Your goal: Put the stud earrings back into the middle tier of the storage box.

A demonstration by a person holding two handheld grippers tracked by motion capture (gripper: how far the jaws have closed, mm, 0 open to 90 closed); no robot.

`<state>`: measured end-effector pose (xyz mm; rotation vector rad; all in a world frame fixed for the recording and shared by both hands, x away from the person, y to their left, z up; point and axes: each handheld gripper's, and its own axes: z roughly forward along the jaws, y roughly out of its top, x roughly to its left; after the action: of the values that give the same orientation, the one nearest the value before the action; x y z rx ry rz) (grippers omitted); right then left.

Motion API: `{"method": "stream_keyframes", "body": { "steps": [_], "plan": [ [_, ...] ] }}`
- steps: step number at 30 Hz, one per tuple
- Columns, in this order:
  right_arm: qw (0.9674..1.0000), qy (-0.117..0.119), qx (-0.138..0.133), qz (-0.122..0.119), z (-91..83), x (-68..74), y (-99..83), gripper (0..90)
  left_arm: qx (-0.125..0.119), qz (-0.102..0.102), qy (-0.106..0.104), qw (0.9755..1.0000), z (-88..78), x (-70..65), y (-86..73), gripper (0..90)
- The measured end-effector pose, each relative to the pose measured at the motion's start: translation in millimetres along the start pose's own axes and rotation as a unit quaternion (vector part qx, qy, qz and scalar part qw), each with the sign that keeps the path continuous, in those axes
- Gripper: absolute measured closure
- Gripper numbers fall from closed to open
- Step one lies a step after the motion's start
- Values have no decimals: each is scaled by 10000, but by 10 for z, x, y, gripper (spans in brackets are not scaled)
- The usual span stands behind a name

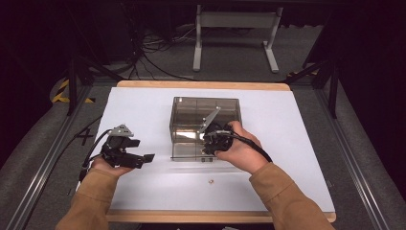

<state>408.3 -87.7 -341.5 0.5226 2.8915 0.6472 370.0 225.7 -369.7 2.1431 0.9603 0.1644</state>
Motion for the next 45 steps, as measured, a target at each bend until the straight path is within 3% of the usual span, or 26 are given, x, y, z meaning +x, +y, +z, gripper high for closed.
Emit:
{"method": "stream_keyframes", "body": {
  "steps": [11, 18, 39, 45],
  "plan": [
    [9995, 204, -213, 68, -122, 63, -125, 743, 20, -1, -1, 10000, 5, 0, 5, 183],
    [9991, 329, -262, -46, -116, 112, -171, 717, 10, -9, 5, 10000, 0, 0, 7, 183],
    [9979, 521, -93, -361, -16, 235, -293, 678, 21, 10, 19, 10000, 10, -4, 10, 182],
    [9982, 549, 30, -259, 40, 264, -338, 664, 24, 2, 5, 10000, 17, -9, 13, 182]
  ]
}}
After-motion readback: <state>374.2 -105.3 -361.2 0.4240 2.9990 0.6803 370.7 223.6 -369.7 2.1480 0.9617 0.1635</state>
